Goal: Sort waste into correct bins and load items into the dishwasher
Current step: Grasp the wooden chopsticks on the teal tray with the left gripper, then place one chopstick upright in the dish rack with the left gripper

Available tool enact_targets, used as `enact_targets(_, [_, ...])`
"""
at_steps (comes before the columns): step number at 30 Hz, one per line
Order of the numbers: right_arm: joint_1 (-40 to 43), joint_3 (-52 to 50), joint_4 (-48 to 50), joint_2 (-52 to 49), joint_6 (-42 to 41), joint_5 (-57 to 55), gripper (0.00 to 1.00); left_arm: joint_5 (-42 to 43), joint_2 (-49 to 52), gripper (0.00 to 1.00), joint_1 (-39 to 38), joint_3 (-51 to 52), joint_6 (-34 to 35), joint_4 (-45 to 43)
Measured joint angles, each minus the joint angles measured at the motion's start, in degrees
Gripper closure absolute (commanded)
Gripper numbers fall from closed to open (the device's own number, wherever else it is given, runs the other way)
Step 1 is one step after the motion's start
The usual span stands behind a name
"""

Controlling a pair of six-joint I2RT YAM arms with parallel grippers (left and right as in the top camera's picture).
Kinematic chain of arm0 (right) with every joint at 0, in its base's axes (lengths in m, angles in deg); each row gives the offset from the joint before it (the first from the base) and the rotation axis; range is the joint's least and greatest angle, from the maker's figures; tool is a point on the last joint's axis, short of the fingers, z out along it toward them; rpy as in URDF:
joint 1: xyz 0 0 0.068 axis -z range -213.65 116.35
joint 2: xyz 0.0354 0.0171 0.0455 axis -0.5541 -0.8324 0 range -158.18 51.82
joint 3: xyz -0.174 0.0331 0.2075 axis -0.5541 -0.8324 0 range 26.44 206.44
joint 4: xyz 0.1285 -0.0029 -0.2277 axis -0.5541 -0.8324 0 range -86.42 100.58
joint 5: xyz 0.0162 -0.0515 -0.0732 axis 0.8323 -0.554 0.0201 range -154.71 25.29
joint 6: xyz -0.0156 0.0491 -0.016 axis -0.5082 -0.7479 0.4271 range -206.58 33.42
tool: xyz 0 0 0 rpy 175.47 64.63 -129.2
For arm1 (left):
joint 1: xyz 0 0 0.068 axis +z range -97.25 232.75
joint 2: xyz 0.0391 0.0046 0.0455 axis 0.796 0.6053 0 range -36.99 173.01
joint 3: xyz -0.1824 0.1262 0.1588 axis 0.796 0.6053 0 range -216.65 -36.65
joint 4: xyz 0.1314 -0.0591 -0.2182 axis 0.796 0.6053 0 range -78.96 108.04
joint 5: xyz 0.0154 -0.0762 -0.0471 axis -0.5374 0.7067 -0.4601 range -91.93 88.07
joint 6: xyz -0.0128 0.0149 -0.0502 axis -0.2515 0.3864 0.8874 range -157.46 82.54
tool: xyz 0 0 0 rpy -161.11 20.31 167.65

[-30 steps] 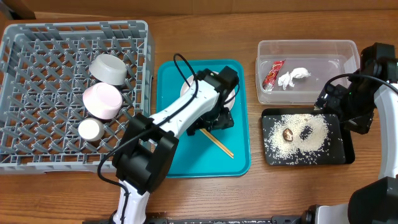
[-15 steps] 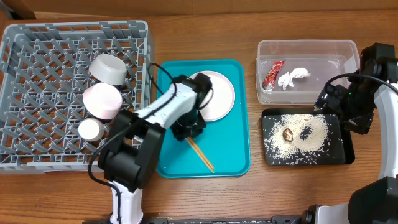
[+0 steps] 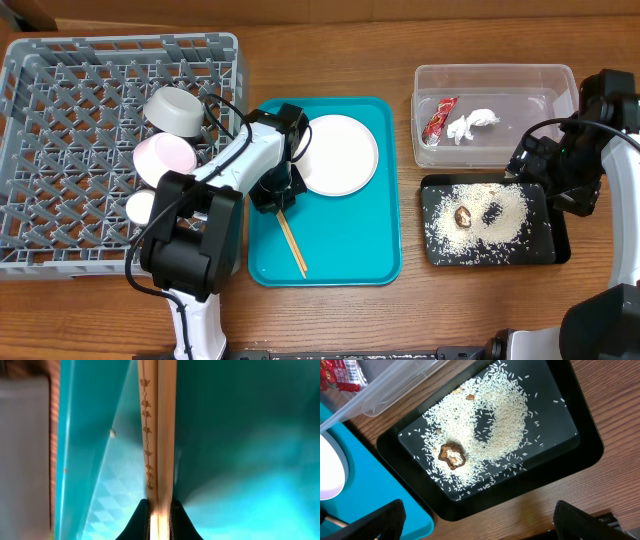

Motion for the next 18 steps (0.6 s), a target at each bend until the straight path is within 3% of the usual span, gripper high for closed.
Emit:
enact_targets(10, [0.0, 0.0, 0.0, 0.0, 0.0, 0.0, 0.04, -1.6, -1.9, 0.96, 0.5, -1.5, -5.3, -2.6])
enact_targets(18, [0.0, 0.0, 0.0, 0.0, 0.0, 0.0, 0.04, -1.7, -16.0, 0.96, 0.5, -1.5, -11.1, -1.3])
